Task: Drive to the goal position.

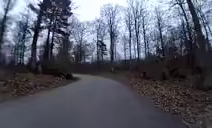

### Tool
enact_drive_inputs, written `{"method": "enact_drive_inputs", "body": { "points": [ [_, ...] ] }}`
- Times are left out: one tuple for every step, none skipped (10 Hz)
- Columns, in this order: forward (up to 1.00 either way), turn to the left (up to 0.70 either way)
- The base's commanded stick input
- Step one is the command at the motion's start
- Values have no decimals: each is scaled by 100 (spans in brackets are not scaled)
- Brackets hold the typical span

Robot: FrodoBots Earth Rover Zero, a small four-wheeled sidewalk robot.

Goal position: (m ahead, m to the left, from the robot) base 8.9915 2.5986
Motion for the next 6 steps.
{"method": "enact_drive_inputs", "body": {
  "points": [
    [100,0],
    [100,0],
    [100,0],
    [100,0],
    [100,0],
    [100,0]
  ]
}}
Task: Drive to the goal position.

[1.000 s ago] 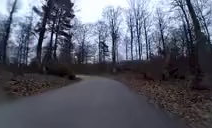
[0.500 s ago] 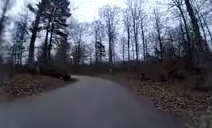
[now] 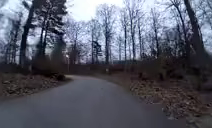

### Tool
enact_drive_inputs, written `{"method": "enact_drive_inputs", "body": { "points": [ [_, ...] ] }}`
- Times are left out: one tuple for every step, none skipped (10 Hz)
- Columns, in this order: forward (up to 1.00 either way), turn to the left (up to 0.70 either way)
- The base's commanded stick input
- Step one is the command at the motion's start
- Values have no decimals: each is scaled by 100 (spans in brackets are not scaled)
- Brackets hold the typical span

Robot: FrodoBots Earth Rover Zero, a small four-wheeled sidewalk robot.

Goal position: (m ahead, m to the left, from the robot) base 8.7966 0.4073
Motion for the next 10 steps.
{"method": "enact_drive_inputs", "body": {
  "points": [
    [100,0],
    [100,0],
    [100,0],
    [100,0],
    [100,0],
    [100,0],
    [100,0],
    [100,0],
    [100,0],
    [100,0]
  ]
}}
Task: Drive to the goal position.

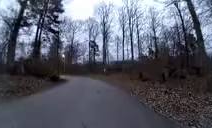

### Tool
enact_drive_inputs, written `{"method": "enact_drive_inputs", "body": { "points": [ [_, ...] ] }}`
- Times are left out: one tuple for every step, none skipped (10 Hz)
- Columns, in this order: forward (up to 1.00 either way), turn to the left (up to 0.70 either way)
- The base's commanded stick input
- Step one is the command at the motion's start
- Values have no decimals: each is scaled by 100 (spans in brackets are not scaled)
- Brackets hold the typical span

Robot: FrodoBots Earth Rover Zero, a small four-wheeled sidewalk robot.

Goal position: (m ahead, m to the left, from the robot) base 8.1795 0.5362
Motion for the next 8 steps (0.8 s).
{"method": "enact_drive_inputs", "body": {
  "points": [
    [100,0],
    [100,0],
    [100,0],
    [100,0],
    [100,0],
    [100,0],
    [100,0],
    [100,0]
  ]
}}
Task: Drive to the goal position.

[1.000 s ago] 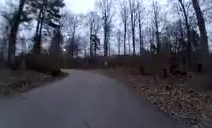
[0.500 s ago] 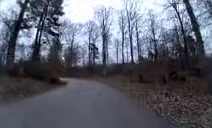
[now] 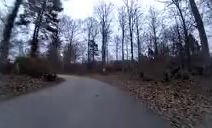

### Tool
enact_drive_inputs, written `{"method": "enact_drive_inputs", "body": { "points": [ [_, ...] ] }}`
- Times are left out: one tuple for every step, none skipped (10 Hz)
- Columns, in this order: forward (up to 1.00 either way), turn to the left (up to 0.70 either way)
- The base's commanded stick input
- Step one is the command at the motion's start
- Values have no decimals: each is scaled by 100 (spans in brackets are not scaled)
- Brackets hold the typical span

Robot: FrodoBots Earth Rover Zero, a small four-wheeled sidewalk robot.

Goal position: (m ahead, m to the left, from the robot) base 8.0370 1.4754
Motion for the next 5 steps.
{"method": "enact_drive_inputs", "body": {
  "points": [
    [100,0],
    [100,0],
    [100,0],
    [100,0],
    [100,0]
  ]
}}
